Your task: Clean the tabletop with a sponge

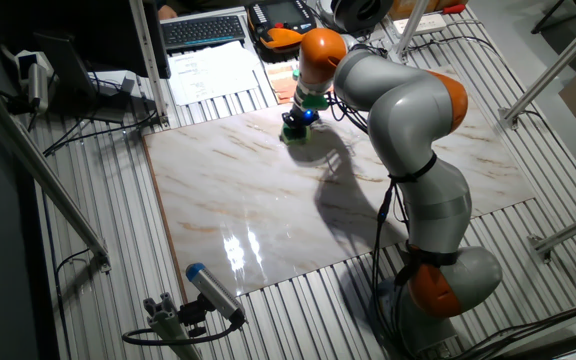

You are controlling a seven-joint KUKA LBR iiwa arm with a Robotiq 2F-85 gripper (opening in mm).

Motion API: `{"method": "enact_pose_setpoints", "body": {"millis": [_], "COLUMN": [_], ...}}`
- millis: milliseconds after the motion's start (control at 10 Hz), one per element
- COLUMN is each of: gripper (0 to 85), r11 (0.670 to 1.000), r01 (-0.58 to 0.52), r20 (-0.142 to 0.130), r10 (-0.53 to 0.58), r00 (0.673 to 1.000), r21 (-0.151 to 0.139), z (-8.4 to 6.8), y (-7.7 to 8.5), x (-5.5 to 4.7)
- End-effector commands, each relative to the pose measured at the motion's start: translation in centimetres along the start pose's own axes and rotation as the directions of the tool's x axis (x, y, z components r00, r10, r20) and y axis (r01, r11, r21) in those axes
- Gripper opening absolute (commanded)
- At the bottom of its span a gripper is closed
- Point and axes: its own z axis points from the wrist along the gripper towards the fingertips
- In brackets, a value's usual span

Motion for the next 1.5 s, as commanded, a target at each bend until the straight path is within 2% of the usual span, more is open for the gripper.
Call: {"method": "enact_pose_setpoints", "body": {"millis": [0,500,900,1100,1400], "gripper": [0.0,0.0,0.0,0.0,0.0], "r11": [1.000,0.999,0.999,0.999,0.998], "r01": [-0.005,-0.034,-0.041,-0.042,-0.046], "r20": [0.001,0.006,0.004,0.007,0.018], "r10": [0.005,0.034,0.041,0.042,0.045], "r00": [1.000,0.999,0.999,0.999,0.999], "r21": [-0.001,0.000,-0.001,0.005,0.033], "z": [0.1,0.9,0.8,0.9,0.9], "y": [0.3,2.1,2.3,2.3,2.1], "x": [0.1,1.0,1.4,1.3,1.1]}}
